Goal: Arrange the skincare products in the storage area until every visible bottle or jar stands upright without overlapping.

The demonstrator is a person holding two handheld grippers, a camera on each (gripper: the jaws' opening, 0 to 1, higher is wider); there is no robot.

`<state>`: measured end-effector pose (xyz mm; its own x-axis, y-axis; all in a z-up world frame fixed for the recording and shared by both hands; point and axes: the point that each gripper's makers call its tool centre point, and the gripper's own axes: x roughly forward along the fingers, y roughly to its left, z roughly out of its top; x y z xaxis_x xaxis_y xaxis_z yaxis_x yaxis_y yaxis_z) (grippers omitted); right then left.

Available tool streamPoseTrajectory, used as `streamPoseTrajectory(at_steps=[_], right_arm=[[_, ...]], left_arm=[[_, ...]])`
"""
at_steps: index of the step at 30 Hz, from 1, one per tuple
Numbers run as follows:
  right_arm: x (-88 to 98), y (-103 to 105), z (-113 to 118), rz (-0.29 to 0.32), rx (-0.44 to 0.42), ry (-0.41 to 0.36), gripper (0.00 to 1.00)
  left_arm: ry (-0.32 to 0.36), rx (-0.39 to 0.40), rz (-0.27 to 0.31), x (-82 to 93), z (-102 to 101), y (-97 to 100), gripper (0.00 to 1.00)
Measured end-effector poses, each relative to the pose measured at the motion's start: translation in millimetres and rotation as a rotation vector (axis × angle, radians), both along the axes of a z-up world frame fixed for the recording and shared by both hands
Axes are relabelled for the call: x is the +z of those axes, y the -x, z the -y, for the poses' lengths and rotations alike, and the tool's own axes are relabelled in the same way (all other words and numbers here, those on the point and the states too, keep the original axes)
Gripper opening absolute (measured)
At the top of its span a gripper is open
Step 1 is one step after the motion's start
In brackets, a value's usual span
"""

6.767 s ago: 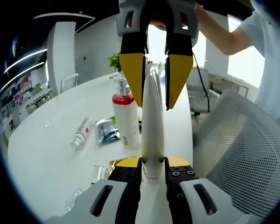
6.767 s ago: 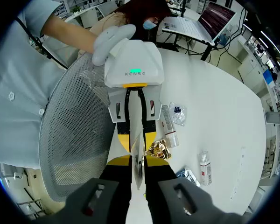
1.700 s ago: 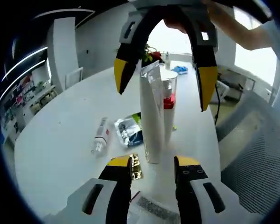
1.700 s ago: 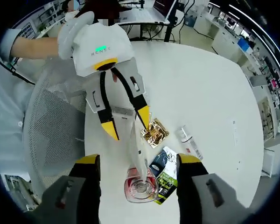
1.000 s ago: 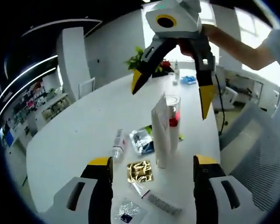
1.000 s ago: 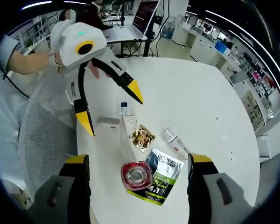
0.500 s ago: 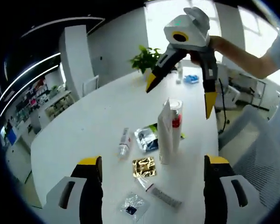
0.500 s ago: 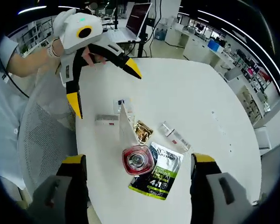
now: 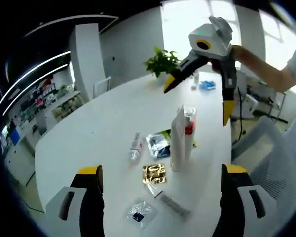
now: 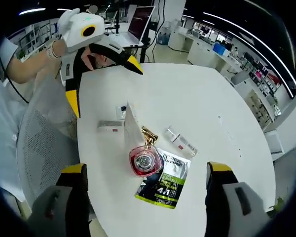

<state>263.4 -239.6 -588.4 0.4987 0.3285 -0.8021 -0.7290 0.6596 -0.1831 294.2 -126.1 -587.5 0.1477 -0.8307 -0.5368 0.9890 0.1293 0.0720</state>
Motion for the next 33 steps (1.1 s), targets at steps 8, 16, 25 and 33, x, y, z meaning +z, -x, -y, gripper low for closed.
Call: streamPoseTrajectory(at_steps=[8,16,25,33], right_arm=[[0.8,4,10,0.028,-0.037,0.005,1.0],[-10.3,12,16,0.035,-0.085,-0.035,1.0],[-12.5,22,17,0.054,-0.14,-0.066,1.0],[-13.0,26,18,0.08,-0.152,-0.054,1.0]], left_arm=[[0.002,0.013,0.001,1.9,-6,-6.0,0.97],[-0.008,0.021,-0.001,-2.6,-10,-4.0,0.97],[-0.022,0.018,-0.009,-8.2,-11,-4.4,0.97],[-0.025,0.012,-0.014,-11.1,-8,-0.9,0.97]])
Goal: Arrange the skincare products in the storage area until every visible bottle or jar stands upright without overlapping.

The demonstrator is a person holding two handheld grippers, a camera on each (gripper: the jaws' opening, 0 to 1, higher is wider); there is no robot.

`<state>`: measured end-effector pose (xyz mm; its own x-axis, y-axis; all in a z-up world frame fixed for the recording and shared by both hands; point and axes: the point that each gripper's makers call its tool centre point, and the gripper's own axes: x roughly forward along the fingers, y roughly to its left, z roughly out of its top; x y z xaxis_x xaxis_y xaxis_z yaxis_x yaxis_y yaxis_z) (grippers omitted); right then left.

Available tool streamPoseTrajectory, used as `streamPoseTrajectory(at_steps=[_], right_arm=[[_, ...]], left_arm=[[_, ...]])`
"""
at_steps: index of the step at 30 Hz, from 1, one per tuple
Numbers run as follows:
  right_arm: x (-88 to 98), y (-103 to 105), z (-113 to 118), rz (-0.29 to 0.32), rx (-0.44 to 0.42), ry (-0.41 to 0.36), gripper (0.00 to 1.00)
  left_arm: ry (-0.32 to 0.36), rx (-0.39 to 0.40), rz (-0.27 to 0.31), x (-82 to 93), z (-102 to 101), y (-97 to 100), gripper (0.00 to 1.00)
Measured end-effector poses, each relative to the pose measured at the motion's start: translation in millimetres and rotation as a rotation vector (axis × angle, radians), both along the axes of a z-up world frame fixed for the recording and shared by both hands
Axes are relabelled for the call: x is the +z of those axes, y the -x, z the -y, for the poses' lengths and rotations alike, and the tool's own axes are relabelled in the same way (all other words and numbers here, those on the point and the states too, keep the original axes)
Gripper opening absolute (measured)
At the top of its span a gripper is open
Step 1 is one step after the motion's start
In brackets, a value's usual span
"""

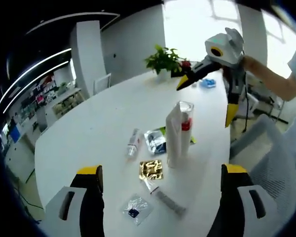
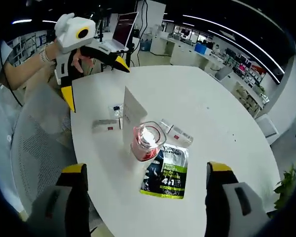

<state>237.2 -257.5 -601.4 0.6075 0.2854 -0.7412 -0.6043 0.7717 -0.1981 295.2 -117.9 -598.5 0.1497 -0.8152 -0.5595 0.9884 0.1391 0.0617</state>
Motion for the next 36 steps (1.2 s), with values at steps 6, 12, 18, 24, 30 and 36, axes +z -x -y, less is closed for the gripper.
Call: streamPoseTrajectory(at_steps=[6,12,18,24,30,36], right_arm=[[-4.7,5,-1,-0.013,-0.02,-0.04,0.97],[-9.2,8,1,-0.013,-0.039,-0.046,0.91],[-11.9,11,1,-0.013,-0.055,-0.069,0.87],[-12.6,14,2,-0.006,-0.076,-0.1,0.82],[-14.7,16,1,0.002,-0.088,-0.119,0.73],[-18.1,17,0,0.011,-0.104,-0.141,0.65]], left_arm=[[-0.009,-0.005,-0.001,-2.6,0,1.5,0.97],[-0.013,-0.001,-0.002,-4.2,-1,1.2,0.97],[-0.015,-0.006,-0.015,-9.3,0,4.6,0.97],[-0.033,0.004,-0.028,-17.4,-1,5.6,0.97],[-0.055,0.016,-0.049,-28.7,2,8.0,0.97],[-0.095,0.002,-0.101,-48.7,4,17.8,0.91]])
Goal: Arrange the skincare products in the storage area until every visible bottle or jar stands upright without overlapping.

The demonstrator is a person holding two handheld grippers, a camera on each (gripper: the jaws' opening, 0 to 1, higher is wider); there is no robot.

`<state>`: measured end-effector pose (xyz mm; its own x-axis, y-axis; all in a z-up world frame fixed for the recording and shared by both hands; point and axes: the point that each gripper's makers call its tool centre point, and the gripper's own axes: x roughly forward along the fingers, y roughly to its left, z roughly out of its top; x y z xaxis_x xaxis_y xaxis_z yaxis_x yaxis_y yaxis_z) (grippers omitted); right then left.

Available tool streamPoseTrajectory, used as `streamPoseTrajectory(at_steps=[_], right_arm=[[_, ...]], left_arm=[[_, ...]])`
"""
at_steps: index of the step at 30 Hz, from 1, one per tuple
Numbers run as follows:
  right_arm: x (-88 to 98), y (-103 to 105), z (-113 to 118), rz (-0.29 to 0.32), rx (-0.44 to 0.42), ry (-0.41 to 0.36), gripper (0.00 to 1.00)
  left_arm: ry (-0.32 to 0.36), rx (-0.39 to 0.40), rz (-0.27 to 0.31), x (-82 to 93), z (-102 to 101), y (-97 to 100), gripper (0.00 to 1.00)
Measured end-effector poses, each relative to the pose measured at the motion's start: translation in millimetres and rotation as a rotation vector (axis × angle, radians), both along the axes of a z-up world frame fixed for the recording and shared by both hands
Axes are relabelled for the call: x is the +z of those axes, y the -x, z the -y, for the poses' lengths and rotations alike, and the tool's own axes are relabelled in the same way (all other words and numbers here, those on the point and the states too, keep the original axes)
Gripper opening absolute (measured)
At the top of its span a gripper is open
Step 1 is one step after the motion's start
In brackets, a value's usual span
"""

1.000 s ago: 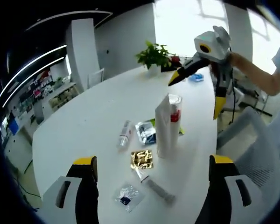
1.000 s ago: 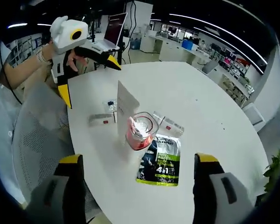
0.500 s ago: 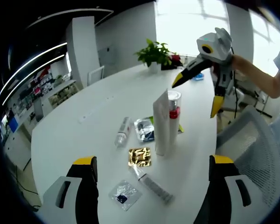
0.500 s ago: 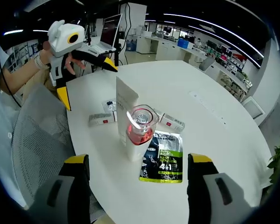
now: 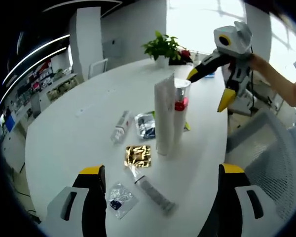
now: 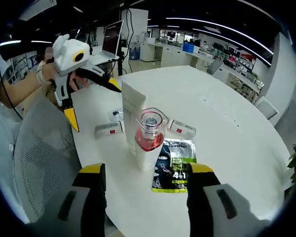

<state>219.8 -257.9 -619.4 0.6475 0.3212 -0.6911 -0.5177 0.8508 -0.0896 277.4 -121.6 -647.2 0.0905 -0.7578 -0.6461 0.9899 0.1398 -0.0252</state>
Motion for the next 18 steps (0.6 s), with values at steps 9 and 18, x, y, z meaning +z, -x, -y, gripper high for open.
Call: streamPoseTrajectory(at_steps=[9,18], right_arm=[[-0.9,2,2,0.004,-0.029,-0.024,0.59],[-1.9,5,-2,0.008,-0.045,-0.059,0.54]], left_arm=[[-0.073,0.049,-0.058,-28.0,-4,-3.8,0.81],[-0.122,0.068,-0.085,-49.4,-5,-6.5,0.7]])
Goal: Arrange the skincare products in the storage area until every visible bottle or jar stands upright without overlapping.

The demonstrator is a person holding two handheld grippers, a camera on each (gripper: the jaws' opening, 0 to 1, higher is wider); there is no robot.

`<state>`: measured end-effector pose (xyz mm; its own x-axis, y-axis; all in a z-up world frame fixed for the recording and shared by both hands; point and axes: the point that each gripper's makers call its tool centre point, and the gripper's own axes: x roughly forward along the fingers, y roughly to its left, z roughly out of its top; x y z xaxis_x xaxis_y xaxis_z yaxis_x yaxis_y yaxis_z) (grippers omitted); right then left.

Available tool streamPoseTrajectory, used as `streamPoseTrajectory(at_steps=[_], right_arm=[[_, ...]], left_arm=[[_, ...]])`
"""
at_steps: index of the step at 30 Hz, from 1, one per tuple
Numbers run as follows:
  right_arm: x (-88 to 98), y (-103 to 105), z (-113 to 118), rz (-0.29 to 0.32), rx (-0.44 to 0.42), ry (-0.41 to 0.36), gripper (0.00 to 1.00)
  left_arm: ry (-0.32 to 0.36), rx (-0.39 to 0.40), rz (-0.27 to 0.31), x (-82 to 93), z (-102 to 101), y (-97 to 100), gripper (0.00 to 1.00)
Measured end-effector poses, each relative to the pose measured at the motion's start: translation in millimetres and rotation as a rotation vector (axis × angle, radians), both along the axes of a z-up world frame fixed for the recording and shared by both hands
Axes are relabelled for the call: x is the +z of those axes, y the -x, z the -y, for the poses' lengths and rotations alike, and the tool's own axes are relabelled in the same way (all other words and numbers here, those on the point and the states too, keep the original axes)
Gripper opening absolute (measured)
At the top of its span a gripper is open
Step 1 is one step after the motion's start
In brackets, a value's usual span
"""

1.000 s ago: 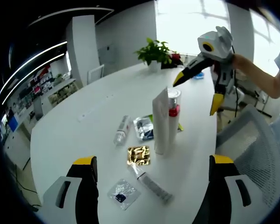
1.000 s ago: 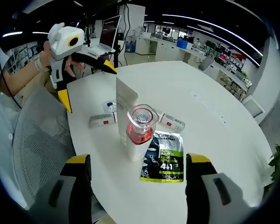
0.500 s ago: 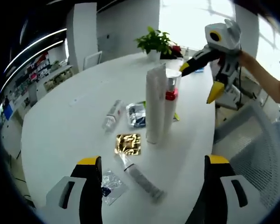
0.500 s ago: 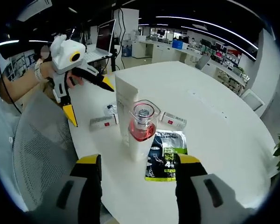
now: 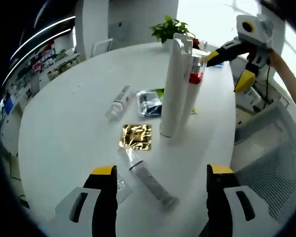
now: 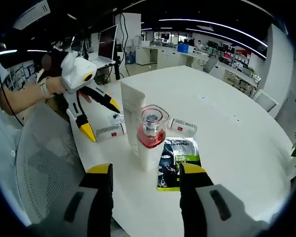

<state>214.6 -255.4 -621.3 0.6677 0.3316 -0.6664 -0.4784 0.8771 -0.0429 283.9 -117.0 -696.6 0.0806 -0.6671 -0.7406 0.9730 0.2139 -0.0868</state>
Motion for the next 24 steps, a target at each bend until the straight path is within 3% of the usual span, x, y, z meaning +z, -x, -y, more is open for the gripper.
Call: streamPoseTrajectory(at_steps=[6,16,24], right_arm=[[-1.3,2,0,0.004,-0.015,-0.024,0.51],[-4.4,5,-2,0.01,-0.023,-0.061,0.48],[-7.4,8,-3,0.014,-0.029,-0.075,0.47]], left_arm=[[-0.077,0.01,0.023,-17.8,-3,-4.0,0.57],[-0.137,0.055,-0.024,-35.6,-4,-10.0,0.51],[-0.178,0.056,-0.024,-46.7,-2,-13.1,0.47]])
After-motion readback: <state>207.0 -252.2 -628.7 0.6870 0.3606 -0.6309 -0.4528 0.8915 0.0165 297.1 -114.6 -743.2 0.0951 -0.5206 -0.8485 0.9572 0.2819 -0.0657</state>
